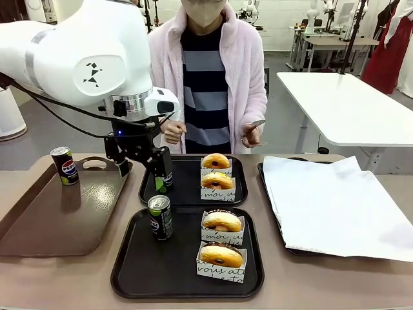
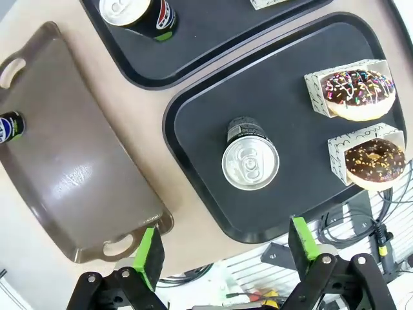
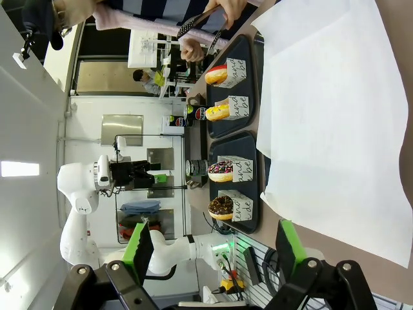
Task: Set up donuts and drinks on trays.
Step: Pick up one Pepsi coke from the Handle tray and place it on the Flat Tray without a Pepsi coke.
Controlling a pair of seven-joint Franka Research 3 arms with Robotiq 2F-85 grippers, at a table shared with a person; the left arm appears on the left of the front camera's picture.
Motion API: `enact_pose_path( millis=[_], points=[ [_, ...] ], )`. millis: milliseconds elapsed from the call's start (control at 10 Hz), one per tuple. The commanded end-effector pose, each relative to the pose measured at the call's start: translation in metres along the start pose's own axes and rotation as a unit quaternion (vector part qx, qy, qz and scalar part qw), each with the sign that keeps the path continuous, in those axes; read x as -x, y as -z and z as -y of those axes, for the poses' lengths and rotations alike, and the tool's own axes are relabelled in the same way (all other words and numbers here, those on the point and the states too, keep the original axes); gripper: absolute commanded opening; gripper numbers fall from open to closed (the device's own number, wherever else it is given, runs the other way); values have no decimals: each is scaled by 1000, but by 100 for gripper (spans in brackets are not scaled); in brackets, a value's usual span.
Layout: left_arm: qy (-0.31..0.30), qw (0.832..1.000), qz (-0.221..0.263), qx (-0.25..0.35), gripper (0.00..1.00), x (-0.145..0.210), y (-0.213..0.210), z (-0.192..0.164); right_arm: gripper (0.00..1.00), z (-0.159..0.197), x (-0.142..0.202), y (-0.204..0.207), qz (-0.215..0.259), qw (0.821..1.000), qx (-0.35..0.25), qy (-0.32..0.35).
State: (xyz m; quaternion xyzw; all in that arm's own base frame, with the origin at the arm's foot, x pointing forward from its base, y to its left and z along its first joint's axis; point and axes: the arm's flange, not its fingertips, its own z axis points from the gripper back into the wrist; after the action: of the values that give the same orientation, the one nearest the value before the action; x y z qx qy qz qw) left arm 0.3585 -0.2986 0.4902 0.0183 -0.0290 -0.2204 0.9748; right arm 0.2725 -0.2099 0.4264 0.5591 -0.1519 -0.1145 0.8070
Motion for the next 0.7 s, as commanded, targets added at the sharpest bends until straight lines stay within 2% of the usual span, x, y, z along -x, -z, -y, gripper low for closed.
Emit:
enact_pose_path(
  millis=[0,200,300,400,500,600],
  points=[
    [8,1000,12,2,100,-1,-3,3,100,1,-1,-1,1,1000,-7,-3],
    [2,1000,2,0,100,0,-1,1,100,1,-1,-1,1,1000,-7,-3],
    [-9,1000,8,2,100,1,3,-32,100,1,-1,-1,1,1000,-7,-3],
    [-20,1000,-6,-7,100,4,6,-62,100,1,-1,-1,1,1000,-7,-3],
    [-67,997,-15,-16,100,20,13,-117,100,1,-1,-1,1,1000,-7,-3],
    [-107,994,-22,-16,100,34,16,-155,100,1,-1,-1,1,1000,-7,-3]
  ],
)
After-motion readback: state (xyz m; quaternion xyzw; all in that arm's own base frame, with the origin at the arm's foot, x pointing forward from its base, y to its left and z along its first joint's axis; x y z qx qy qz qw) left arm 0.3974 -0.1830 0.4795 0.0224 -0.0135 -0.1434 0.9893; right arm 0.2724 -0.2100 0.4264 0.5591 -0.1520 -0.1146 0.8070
